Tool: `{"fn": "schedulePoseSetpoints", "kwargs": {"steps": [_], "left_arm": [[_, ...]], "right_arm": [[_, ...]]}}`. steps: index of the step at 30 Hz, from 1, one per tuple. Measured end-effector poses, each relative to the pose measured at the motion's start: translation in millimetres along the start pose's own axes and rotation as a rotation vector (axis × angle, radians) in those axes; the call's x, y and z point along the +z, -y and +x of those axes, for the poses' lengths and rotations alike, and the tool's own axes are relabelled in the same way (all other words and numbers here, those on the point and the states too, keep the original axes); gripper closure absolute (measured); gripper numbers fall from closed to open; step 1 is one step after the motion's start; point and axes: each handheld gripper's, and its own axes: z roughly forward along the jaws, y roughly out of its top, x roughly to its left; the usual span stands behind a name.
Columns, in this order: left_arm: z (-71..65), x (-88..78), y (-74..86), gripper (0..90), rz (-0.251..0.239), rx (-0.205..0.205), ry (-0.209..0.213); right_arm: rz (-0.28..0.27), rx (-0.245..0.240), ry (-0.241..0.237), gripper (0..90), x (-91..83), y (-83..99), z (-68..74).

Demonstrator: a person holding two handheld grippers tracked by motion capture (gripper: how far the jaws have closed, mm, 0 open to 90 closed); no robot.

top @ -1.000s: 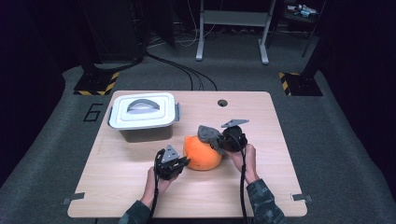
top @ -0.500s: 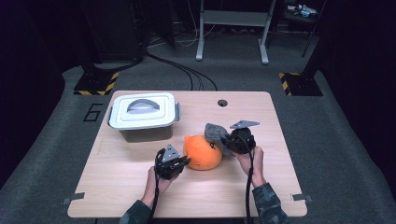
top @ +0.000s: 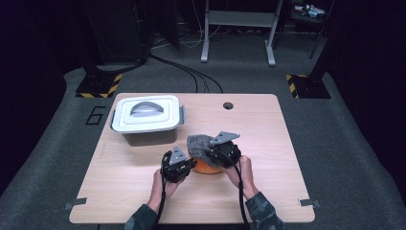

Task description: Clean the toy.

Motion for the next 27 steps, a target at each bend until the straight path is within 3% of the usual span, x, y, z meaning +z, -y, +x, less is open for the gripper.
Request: {"fn": "schedulePoseSetpoints", "kwargs": {"steps": [9, 18, 20, 23, 27], "left_arm": [[2.0, -0.1, 1.7, 83.4, -0.004, -0.014, -0.002], [1.5, 0.3, 1.8, 83.4, -0.003, -0.021, 0.004], [1.5, 0.6, 1.7, 83.4, -0.001, -0.023, 0.001], [2.4, 0.0, 2.1, 83.4, 0.003, -0.034, 0.006], [1.8, 0.2, 2.0, 83.4, 0.0, -0.031, 0.0]], "right_arm": [[0.002, 0.028, 0.034, 77.4, -8.1, 15.4, -18.8], [0.043, 0.159, 0.102, 77.9, -12.5, 46.4, -48.1], [0.044, 0.154, 0.11, 77.9, -14.4, 50.0, -53.3], [0.001, 0.165, 0.093, 78.0, -23.3, 47.5, -52.9], [-0.072, 0.133, 0.046, 78.1, -33.9, 31.3, -34.4]]}}
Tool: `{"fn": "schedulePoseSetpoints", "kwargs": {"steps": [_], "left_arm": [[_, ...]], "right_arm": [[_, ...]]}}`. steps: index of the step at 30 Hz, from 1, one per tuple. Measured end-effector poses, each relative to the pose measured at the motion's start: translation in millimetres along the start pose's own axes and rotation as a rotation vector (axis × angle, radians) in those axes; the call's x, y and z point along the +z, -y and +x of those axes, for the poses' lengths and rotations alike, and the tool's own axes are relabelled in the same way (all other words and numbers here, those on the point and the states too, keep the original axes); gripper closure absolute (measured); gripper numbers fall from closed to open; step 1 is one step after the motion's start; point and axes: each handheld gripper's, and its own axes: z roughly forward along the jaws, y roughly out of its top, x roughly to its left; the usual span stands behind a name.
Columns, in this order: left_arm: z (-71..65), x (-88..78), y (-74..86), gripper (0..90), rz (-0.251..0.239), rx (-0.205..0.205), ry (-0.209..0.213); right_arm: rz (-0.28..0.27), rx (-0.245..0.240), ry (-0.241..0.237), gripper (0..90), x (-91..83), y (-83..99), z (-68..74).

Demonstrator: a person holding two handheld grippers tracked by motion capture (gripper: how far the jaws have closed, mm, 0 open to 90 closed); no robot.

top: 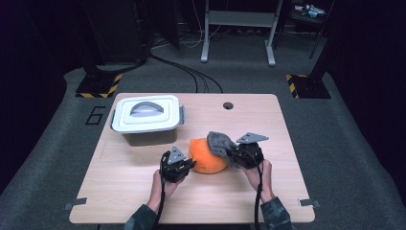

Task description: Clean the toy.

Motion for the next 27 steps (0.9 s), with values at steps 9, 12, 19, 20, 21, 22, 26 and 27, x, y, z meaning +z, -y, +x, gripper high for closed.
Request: {"fn": "schedulePoseSetpoints", "kwargs": {"steps": [9, 12, 19, 20, 21, 22, 26, 27], "left_arm": [[0.7, -0.1, 0.0, 83.5, 0.006, -0.007, -0.006], [0.6, 0.1, 0.1, 83.5, 0.006, -0.006, -0.001], [1.4, 1.5, 1.2, 83.6, 0.004, -0.01, 0.003], [1.2, 1.6, 1.0, 83.6, 0.005, -0.008, 0.002], [1.1, 1.7, 0.9, 83.6, 0.007, -0.007, 0.002], [1.2, 1.7, 0.9, 83.6, 0.008, -0.007, 0.002], [1.5, 1.6, 1.0, 83.6, 0.008, -0.01, 0.004], [1.7, 1.7, 1.1, 83.5, 0.008, -0.012, 0.004]], "right_arm": [[0.06, -0.155, -0.032, 78.3, 26.0, -4.7, 47.1], [0.054, -0.147, -0.037, 78.6, 25.2, -0.4, 41.3], [0.066, -0.101, -0.02, 79.1, 19.3, 12.6, 25.3], [0.07, -0.093, -0.019, 79.1, 18.8, 15.1, 22.8], [0.068, -0.08, -0.016, 79.2, 18.6, 17.5, 20.9], [0.074, -0.075, -0.014, 79.2, 17.9, 19.5, 19.1], [0.083, -0.063, 0.012, 79.4, 15.7, 26.8, 10.2], [0.091, -0.058, 0.025, 79.4, 15.0, 29.1, 7.6]]}}
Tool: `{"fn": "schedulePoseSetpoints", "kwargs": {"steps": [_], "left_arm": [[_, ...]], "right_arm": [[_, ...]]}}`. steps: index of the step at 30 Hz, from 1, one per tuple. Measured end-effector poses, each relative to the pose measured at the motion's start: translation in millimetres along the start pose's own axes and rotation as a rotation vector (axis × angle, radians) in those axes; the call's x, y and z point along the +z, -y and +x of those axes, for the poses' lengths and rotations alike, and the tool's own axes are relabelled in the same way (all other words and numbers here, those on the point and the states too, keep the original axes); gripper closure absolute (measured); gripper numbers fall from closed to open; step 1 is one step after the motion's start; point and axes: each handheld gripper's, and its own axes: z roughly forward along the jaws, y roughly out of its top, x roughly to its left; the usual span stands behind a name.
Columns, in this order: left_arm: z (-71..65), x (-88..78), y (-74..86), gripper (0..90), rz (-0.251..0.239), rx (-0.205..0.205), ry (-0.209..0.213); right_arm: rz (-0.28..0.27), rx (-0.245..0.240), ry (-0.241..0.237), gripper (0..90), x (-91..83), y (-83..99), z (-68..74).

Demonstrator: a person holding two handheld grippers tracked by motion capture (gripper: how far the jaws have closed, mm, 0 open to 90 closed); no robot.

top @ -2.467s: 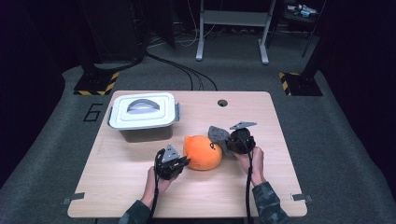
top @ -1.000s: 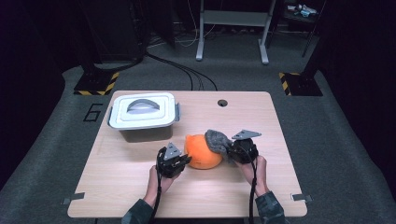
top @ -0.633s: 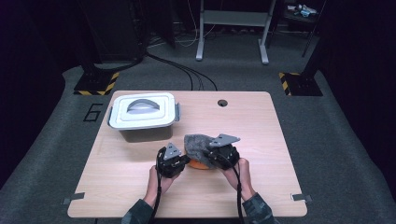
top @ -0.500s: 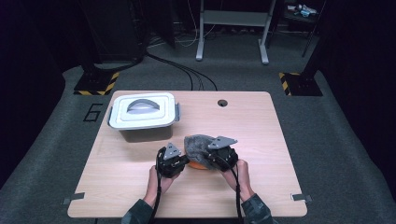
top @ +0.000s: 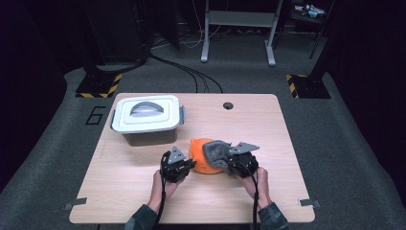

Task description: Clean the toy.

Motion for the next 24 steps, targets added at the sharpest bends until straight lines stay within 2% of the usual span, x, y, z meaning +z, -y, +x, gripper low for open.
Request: {"fn": "schedulePoseSetpoints", "kwargs": {"steps": [2, 4, 6, 8, 11, 13, 15, 18, 21, 24], "left_arm": [[0.6, 0.1, 0.1, 83.6, -0.001, 0.0, 0.0], [0.7, 0.3, 0.3, 83.5, -0.001, -0.003, 0.001], [0.9, 0.2, 0.0, 83.5, -0.002, 0.003, -0.002], [1.2, 0.0, 0.0, 83.5, 0.0, 0.002, -0.005], [2.2, -0.1, 0.4, 83.5, -0.001, -0.007, -0.003], [1.2, -0.1, 0.3, 83.5, 0.001, -0.004, -0.006], [1.1, 0.1, 0.2, 83.5, 0.001, -0.007, -0.008], [1.9, 0.1, 0.3, 83.5, 0.008, -0.004, -0.01], [3.9, 0.2, 1.8, 83.5, 0.008, -0.013, -0.009], [3.0, 0.7, 2.1, 83.5, 0.007, -0.009, -0.005]], "right_arm": [[0.021, 0.024, 0.034, 79.5, -0.1, 5.2, -5.9], [0.037, 0.051, 0.042, 79.5, 0.9, 11.8, -14.1], [0.038, 0.073, 0.032, 79.5, 0.5, 16.1, -20.2], [0.021, 0.069, 0.021, 79.4, -3.4, 15.4, -22.5], [-0.021, 0.058, 0.02, 79.5, -12.1, 5.5, -16.2], [-0.052, 0.044, 0.005, 79.5, -16.3, -3.7, -7.1], [-0.066, 0.006, -0.018, 79.5, -16.3, -12.3, 5.1], [-0.055, -0.05, -0.048, 79.5, -8.5, -19.0, 24.4], [-0.039, -0.084, -0.045, 79.8, -1.1, -17.0, 30.2], [-0.037, -0.034, -0.053, 80.1, -0.4, -10.3, 22.1]]}}
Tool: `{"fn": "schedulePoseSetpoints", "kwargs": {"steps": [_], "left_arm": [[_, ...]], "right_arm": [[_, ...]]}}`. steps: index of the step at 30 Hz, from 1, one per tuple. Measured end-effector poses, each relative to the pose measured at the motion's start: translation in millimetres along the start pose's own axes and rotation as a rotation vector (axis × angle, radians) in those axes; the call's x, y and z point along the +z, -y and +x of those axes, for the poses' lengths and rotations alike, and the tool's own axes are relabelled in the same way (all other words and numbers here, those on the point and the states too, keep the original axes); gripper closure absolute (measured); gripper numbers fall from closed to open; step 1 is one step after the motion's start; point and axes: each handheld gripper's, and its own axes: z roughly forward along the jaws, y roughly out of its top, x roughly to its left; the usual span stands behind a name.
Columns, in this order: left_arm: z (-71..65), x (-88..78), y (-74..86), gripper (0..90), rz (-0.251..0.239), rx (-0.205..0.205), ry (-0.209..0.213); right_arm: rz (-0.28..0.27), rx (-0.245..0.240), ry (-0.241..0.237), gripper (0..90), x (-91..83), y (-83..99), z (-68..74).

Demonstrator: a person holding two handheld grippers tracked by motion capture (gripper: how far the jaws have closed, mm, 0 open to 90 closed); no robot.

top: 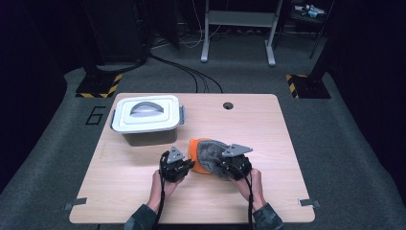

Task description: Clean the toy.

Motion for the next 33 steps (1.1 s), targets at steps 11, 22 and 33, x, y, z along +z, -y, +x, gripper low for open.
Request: {"fn": "schedulePoseSetpoints", "kwargs": {"steps": [11, 22, 33], "left_arm": [[-1.6, 1.5, 0.3, 83.5, 0.006, 0.002, 0.013], [-2.6, 2.6, 1.3, 83.6, 0.003, 0.001, 0.005], [-4.0, 2.7, 1.2, 83.6, 0.002, -0.004, 0.008]], "right_arm": [[0.015, 0.193, 0.048, 80.6, -5.8, 29.4, -48.2], [-0.018, 0.211, 0.068, 81.4, 10.3, 7.1, -48.3], [0.064, 0.204, 0.142, 82.4, 28.3, 22.1, -61.8]]}}
